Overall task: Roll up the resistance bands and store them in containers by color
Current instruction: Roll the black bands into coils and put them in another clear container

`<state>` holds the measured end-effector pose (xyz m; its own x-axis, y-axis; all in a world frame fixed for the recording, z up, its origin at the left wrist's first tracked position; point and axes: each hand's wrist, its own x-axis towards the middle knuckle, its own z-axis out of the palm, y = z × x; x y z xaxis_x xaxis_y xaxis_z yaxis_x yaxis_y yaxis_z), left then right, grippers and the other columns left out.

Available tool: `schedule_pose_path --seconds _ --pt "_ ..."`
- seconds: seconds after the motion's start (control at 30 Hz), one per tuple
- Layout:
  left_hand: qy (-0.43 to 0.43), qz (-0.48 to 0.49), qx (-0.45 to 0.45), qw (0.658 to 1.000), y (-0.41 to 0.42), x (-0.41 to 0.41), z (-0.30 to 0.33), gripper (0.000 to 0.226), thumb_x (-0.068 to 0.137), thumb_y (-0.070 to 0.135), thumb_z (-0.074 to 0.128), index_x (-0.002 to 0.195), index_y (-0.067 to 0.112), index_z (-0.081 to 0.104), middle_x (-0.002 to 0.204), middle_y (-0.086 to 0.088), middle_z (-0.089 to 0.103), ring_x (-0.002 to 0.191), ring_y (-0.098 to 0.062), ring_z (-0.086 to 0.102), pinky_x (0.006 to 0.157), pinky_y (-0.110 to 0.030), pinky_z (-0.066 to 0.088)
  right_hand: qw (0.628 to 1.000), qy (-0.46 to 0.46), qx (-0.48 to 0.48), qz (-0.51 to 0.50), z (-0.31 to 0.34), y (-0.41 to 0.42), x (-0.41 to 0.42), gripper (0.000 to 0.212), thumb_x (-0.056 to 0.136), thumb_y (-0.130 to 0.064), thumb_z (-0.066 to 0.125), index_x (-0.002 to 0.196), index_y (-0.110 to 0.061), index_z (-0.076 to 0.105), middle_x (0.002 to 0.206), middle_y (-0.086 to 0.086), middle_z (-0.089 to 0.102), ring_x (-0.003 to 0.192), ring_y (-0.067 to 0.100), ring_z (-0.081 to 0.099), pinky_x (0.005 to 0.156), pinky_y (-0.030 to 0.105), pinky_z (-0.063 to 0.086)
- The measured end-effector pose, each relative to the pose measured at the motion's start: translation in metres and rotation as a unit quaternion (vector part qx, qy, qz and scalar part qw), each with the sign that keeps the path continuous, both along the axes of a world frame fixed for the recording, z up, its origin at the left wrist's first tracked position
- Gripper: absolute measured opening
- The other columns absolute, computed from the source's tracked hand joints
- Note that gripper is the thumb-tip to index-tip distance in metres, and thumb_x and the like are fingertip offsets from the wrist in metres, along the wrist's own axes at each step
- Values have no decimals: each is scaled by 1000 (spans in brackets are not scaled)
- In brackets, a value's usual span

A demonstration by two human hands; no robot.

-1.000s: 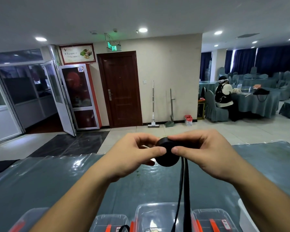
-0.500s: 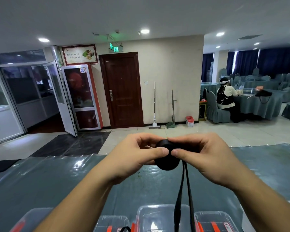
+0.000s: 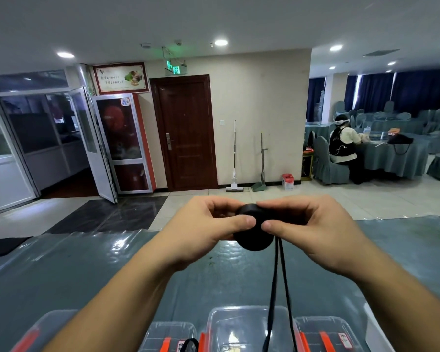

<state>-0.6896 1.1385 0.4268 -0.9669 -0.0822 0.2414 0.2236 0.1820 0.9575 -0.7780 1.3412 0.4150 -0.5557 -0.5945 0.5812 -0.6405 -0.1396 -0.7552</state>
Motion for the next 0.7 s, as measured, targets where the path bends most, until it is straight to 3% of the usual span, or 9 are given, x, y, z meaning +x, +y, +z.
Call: schedule_pose_path --seconds 0.17,0.27,0.37,0.47,0.57,0.7 --pt "13 -1 142 990 8 -4 -5 38 81 20 76 116 4 76 106 -16 78 96 -22 77 79 -26 60 992 -33 -119 -36 -8 -6 -3 37 76 -22 83 112 -28 80 107 -6 81 104 13 76 94 24 58" --pt "-12 -13 115 993 5 -3 -4 31 88 10 75 118 5 73 107 -17 77 95 -23 76 78 -26 60 996 -12 -82 -9 -6 -4 -3 37 80 -15 81 111 -36 80 108 -11 80 106 9 75 95 22 57" --pt "-7 -16 47 999 2 -4 2 20 87 7 77 107 10 80 101 -15 78 92 -23 77 75 -26 60 999 19 -27 35 -3 -5 -1 51 85 0 78 109 -45 79 109 -15 79 105 6 75 91 15 55" --pt "11 1 102 995 4 -5 4 27 79 16 79 105 11 81 98 -12 79 89 -20 77 73 -27 61 996 -15 -93 -7 -4 -10 -2 36 79 -13 86 109 -33 80 106 -6 81 103 13 76 92 22 58" --pt "16 14 197 980 8 -8 -2 37 80 21 77 115 6 75 105 -13 77 95 -22 75 73 -28 60 988 -37 -142 -38 -7 -12 -3 36 74 -24 83 109 -32 80 105 -7 81 103 12 76 90 21 58" --pt "0 2 165 986 5 -9 -2 27 89 11 75 116 4 73 103 -16 76 86 -18 77 74 -24 59 994 -30 -100 -35 -2 -7 -7 34 81 -10 82 108 -30 81 105 -8 81 102 11 77 93 23 58"
